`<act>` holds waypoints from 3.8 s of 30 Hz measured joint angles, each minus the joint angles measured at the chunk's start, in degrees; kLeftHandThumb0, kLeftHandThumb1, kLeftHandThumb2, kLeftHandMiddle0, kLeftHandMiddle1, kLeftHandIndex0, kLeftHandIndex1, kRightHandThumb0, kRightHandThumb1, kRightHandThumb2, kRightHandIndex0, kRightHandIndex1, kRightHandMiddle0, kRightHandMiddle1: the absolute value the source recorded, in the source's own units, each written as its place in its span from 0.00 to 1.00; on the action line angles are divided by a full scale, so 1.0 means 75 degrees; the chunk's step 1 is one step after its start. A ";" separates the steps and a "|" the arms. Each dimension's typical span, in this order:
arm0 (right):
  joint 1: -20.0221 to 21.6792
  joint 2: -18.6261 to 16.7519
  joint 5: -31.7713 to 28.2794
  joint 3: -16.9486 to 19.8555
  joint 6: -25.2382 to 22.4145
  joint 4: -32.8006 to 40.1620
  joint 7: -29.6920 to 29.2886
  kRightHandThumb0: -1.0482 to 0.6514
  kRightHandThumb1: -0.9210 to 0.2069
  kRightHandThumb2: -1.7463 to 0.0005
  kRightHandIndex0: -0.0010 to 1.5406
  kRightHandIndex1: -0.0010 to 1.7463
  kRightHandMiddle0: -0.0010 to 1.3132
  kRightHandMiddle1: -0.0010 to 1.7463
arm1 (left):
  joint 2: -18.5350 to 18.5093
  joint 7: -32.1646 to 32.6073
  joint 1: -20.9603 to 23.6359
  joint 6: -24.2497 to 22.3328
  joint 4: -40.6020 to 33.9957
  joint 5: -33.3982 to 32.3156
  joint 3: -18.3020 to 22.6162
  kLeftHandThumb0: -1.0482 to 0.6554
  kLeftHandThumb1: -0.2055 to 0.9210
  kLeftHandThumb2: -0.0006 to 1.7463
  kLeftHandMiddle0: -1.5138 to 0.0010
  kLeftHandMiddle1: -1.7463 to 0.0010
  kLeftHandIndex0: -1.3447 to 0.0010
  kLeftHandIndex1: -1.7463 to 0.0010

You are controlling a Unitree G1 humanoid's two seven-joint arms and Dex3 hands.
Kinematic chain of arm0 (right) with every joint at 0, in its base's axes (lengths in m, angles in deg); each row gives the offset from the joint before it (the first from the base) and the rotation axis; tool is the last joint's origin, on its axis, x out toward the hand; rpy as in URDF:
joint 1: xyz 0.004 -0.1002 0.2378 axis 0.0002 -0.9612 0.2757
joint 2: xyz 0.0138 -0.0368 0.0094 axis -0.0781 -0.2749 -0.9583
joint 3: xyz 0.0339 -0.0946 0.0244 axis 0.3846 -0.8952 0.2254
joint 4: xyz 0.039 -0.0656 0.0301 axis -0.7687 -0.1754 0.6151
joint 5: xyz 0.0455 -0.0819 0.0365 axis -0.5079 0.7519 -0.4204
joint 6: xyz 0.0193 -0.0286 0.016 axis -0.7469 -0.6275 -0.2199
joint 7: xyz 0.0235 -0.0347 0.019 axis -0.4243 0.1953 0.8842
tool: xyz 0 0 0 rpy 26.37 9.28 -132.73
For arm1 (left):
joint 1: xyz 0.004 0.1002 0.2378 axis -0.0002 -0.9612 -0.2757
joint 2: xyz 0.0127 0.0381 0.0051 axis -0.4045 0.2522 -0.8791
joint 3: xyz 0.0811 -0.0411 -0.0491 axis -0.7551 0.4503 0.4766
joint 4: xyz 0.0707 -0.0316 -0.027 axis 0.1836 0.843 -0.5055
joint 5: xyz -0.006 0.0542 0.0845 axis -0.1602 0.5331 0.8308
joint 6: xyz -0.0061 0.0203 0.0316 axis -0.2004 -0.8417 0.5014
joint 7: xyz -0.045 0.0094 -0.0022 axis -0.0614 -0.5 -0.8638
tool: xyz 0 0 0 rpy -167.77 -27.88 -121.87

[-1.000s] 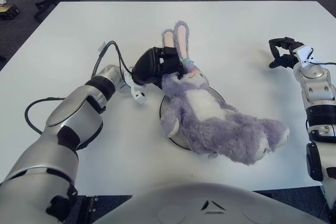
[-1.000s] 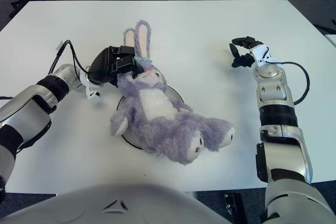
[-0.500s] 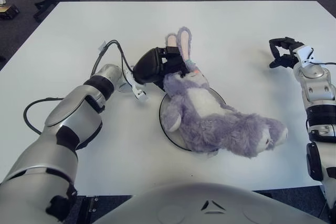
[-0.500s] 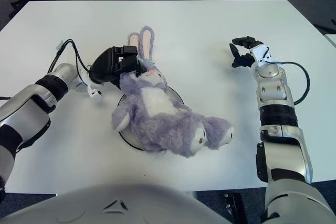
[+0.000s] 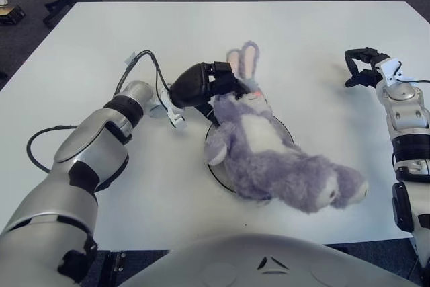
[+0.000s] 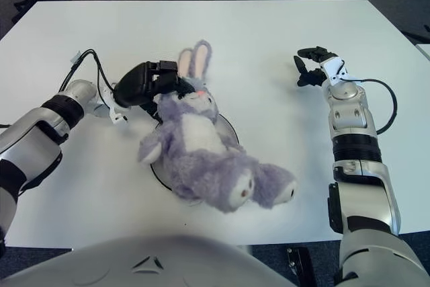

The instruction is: Put the doll into the plate.

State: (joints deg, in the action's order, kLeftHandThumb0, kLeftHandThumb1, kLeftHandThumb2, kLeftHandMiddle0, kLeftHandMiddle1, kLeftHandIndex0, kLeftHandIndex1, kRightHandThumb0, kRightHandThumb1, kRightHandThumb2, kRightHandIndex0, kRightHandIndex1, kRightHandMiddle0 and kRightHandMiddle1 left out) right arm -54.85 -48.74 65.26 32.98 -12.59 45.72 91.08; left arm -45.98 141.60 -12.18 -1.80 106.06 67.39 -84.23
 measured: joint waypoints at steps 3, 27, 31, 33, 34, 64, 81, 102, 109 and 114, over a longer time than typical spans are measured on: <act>0.0005 0.0000 0.0005 0.0000 0.0000 -0.0016 -0.0008 0.18 0.00 0.61 0.47 0.01 0.24 0.27 | -0.0087 -0.0357 0.0014 0.0153 0.0000 -0.0092 0.0101 0.08 1.00 0.24 0.67 1.00 0.66 0.87; 0.0098 0.0000 0.0141 -0.0002 0.0010 -0.0263 -0.0083 0.18 0.00 0.61 0.48 0.01 0.25 0.25 | -0.0505 -0.3715 0.0188 0.1135 0.0378 -0.1370 0.0975 0.03 1.00 0.33 0.76 1.00 0.71 0.95; 0.0131 0.0001 0.0161 -0.0002 0.0016 -0.0265 -0.0099 0.19 0.00 0.61 0.48 0.01 0.25 0.25 | -0.0504 -0.4375 0.0186 0.1347 0.0615 -0.1767 0.1109 0.03 1.00 0.33 0.76 1.00 0.71 0.96; 0.0141 0.0001 0.0163 -0.0002 0.0023 -0.0266 -0.0099 0.19 0.00 0.61 0.48 0.01 0.25 0.25 | -0.0498 -0.4656 0.0185 0.1400 0.0654 -0.1938 0.1186 0.03 1.00 0.33 0.76 1.00 0.71 0.96; 0.0144 0.0001 0.0163 -0.0002 0.0026 -0.0266 -0.0099 0.19 0.00 0.61 0.48 0.01 0.25 0.25 | -0.0491 -0.4784 0.0185 0.1421 0.0670 -0.2004 0.1232 0.03 1.00 0.33 0.76 1.00 0.72 0.96; 0.0166 -0.0039 0.0159 -0.0002 0.0071 -0.0298 -0.0166 0.19 0.00 0.62 0.48 0.00 0.27 0.22 | 0.0743 -1.0495 -0.0383 0.0250 0.0664 -1.0320 0.2308 0.23 1.00 0.60 0.41 0.98 0.58 0.98; 0.0053 -0.0467 -0.0062 0.0104 0.0440 -0.0267 -0.0256 0.25 0.00 0.66 0.50 0.01 0.34 0.24 | 0.1636 -1.0851 -0.1416 -0.3936 -0.0120 -1.2708 0.5830 0.40 1.00 0.37 0.45 0.23 0.73 0.17; -0.0093 -0.1887 -0.1008 0.0522 0.5091 -0.2373 -0.0815 0.41 0.00 0.78 0.67 0.07 0.25 0.91 | 0.2406 -0.9014 -0.2957 -0.5429 -0.1481 -1.0541 0.6980 0.41 1.00 0.29 0.50 0.00 0.85 0.00; -0.0092 -0.2504 -0.1878 0.0910 0.4681 -0.2165 -0.0734 0.41 0.00 0.78 0.60 0.38 0.26 0.91 | 0.2584 -0.9068 -0.2904 -0.5670 -0.1186 -1.0594 0.7476 0.41 1.00 0.29 0.47 0.00 0.84 0.00; -0.0359 -0.3001 -0.2215 0.0969 0.4250 -0.1566 -0.0667 0.41 0.00 0.78 0.57 0.49 0.26 0.91 | 0.2631 -0.9149 -0.2735 -0.5948 -0.0836 -1.0746 0.7913 0.41 1.00 0.29 0.47 0.00 0.84 0.00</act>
State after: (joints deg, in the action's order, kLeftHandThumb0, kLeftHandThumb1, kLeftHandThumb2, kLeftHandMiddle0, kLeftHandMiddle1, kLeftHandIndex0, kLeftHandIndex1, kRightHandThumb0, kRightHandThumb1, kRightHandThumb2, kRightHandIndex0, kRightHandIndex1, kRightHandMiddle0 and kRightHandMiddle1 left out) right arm -57.54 -71.25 48.65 40.24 19.29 33.98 86.07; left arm -26.25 72.98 -32.69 -46.41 99.79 -13.21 -24.88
